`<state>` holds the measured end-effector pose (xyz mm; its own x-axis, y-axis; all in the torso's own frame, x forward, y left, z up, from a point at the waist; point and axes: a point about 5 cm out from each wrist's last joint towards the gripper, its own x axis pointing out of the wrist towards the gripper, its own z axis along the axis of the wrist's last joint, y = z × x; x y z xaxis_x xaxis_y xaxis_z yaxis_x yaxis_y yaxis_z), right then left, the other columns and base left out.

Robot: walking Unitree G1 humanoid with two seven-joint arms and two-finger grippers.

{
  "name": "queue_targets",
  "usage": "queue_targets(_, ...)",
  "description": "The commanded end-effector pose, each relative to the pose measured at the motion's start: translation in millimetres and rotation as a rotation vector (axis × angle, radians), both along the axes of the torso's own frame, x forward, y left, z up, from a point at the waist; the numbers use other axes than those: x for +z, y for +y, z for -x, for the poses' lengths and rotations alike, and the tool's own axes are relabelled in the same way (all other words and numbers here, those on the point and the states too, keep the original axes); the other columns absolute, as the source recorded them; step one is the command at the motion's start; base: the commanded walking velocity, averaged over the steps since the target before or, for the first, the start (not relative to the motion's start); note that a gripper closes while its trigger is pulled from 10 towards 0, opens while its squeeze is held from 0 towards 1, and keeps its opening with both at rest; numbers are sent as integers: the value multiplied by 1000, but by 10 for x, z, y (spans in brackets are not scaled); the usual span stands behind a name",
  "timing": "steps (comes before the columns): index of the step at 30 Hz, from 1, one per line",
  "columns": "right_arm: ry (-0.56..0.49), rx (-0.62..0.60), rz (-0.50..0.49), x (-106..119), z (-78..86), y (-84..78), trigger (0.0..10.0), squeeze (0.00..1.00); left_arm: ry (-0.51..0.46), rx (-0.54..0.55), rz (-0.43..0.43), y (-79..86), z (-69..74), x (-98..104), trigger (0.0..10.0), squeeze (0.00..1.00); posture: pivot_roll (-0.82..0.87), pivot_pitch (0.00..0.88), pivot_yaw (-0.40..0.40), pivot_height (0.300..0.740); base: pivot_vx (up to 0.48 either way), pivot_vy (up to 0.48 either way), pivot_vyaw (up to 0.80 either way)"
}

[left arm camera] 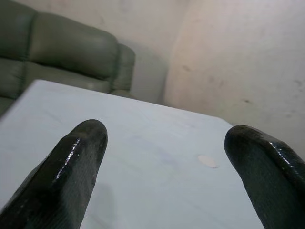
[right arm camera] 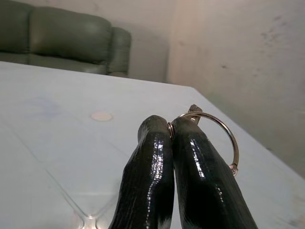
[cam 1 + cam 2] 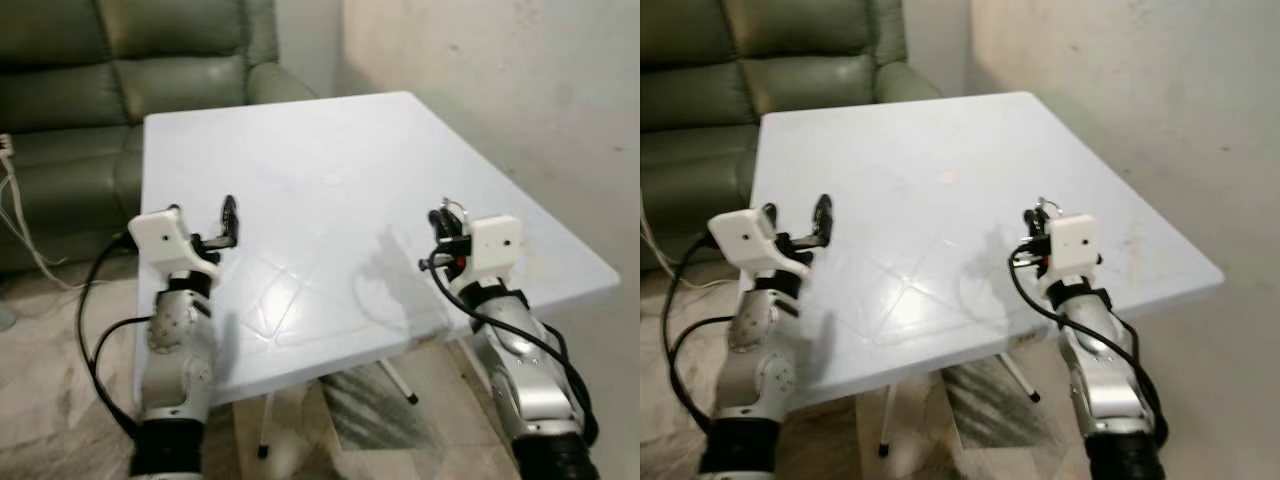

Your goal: Hang keys on a hook

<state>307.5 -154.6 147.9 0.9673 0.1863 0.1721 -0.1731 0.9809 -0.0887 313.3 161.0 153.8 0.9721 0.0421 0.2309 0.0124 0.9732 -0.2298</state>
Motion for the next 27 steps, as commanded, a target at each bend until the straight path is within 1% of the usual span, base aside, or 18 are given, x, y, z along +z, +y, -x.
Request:
queue_targets(1,-15,-5,-3,46,-23,4,10000,0,-14,11,1,1,-13,58,10000,0,6,5,-77,740,0,0,-769)
queue_targets(6,-19,-8,-1,61,-29,-7,10000,0,-15,13,1,-18,-11,62,10000,0,6,7,-78,740,0,0,-763)
queue_targets(13,-24,-17,-1,75,-33,-20,10000,0,-12,28,-10,5,-10,69,10000,0,5,14,-77,740,0,0,-765)
queue_targets(21,-25,-31,-11,73,-32,-29,10000,0,-7,29,-38,13,-9,66,10000,0,4,16,-71,740,0,0,-765)
queue_targets(27,-31,-50,-28,72,-61,-29,10000,0,-10,25,-54,17,-51,84,10000,0,-1,0,-54,740,0,0,-765)
